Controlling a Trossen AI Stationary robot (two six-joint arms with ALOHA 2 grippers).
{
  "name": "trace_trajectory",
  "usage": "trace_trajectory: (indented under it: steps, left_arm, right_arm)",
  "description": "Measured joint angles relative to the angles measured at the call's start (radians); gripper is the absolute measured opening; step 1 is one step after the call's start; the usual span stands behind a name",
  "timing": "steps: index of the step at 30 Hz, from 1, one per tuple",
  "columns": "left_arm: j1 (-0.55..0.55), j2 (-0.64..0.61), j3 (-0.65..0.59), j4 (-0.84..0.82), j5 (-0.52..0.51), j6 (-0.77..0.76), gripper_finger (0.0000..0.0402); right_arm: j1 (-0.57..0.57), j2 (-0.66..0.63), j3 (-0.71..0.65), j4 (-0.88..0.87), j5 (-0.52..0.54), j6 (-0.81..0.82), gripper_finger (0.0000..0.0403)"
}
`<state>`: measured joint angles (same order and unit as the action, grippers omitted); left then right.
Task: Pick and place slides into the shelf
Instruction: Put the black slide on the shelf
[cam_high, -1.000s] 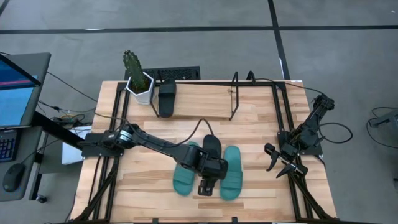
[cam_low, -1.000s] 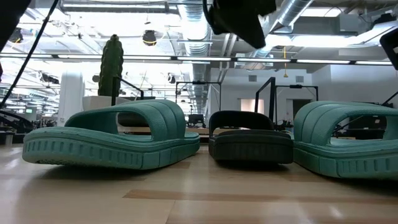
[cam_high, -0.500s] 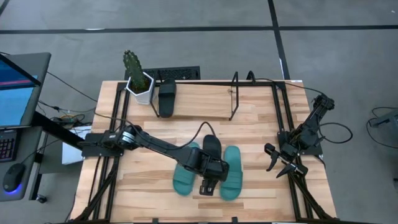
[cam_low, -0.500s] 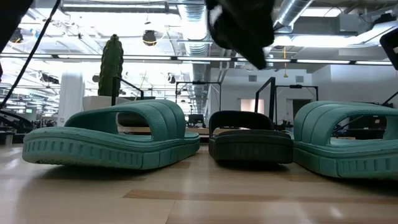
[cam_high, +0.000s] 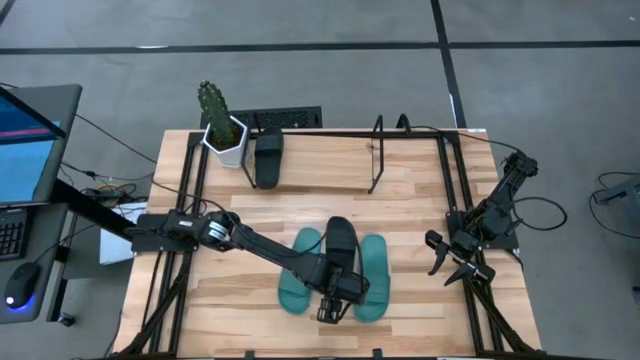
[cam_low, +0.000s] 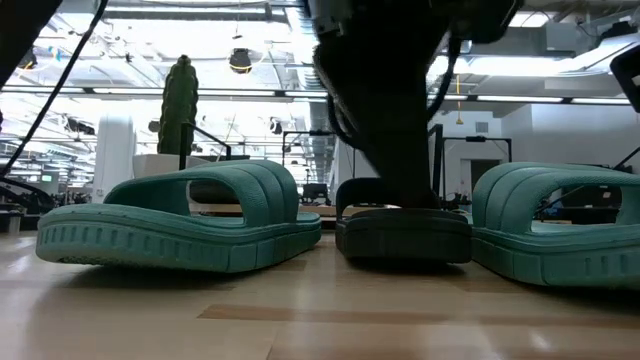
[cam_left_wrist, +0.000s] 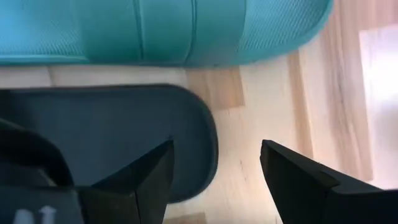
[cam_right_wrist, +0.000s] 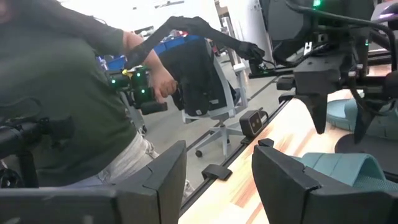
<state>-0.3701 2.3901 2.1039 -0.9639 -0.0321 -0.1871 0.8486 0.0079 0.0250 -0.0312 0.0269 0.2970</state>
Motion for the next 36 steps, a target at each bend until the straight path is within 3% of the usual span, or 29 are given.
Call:
trace_trajectory:
  steps: [32, 36]
  left_arm:
    - [-0.029, 0.114, -0.001, 0.012, -0.171, -0.079, 0.0226]
    - [-0.032, 0.115, -0.003, 0.014, -0.204, -0.089, 0.0203]
  right_arm:
    - [0.000, 0.005, 0.000, -0.001, -0.001, 0.000, 0.0169]
    - [0.000, 0.005, 0.000, -0.001, -0.001, 0.000, 0.0169]
